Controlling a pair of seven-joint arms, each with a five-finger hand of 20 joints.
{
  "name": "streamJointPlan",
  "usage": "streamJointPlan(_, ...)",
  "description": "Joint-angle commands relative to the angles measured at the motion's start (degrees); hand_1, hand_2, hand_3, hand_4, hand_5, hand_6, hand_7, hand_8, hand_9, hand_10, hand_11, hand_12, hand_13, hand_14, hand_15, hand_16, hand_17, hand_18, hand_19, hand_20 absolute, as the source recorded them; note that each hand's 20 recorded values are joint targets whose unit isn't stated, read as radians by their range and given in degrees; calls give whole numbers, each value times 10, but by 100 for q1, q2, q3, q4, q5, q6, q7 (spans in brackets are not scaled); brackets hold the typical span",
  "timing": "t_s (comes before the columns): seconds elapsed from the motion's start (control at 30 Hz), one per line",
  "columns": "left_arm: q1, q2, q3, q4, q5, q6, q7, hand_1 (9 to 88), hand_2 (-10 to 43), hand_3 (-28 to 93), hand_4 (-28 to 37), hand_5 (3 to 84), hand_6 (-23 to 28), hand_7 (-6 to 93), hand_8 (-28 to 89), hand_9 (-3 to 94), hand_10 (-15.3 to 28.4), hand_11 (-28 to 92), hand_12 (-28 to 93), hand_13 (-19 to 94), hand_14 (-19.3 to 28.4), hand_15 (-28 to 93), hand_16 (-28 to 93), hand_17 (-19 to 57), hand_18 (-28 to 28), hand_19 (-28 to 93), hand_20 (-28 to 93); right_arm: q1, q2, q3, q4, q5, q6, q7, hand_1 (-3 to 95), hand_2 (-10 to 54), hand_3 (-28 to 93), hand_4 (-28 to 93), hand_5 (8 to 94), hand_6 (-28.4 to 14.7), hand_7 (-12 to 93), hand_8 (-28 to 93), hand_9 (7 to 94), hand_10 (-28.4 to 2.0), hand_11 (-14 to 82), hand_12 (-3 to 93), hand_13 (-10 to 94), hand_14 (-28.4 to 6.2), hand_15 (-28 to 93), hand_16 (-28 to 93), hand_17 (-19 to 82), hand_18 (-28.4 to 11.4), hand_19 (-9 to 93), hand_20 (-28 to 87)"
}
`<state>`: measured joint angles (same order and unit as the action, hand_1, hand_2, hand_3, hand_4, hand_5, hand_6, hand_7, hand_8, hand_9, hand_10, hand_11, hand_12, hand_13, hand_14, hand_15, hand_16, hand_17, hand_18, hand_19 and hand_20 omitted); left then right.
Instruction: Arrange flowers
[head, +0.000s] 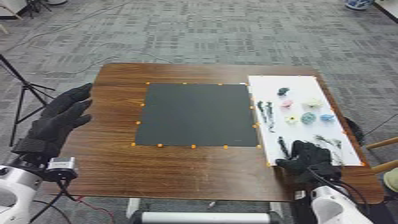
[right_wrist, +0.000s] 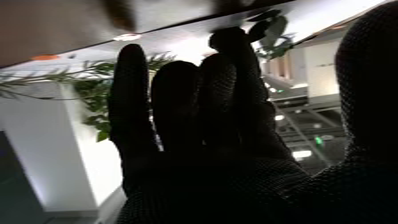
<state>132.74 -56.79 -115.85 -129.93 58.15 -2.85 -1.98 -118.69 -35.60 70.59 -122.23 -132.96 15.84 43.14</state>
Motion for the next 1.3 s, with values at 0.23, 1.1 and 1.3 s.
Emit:
streamJointPlan(0.23, 121, 6, -41, -97, -8, 65, -40, 369, -80, 416, -283, 154, 9, 242, -110, 87, 69, 233, 189, 23, 93, 401, -74, -113, 206, 360, 93, 1615, 454, -1645, 1028, -28, -869, 101, 328, -95, 769, -283, 533, -5, 684, 66, 581, -128, 723, 574, 566, -139, 848, 448, 248, -194, 741, 387)
streamJointPlan(1.1, 175, 30, -120, -125, -28, 129, -61, 361, -71, 429, -283, 158, 11, 234, -106, 88, 70, 229, 190, 20, 93, 392, -69, -116, 198, 353, 95, 2239, 945, -803, 50, 663, -212, -666, 404, -95, 880, -169, 727, -56, 654, 337, 810, -118, 744, 596, 755, -126, 892, 490, 372, -196, 795, 405)
streamJointPlan(1.3, 137, 34, -253, -119, -74, -9, -66, 353, -76, 448, -283, 159, 11, 233, -106, 88, 70, 229, 189, 19, 92, 389, -69, -116, 196, 351, 97, 3665, 826, -1587, 89, 1127, 133, -663, 392, -95, 886, -142, 733, -55, 655, 344, 820, -113, 744, 594, 771, -119, 890, 486, 387, -197, 803, 403)
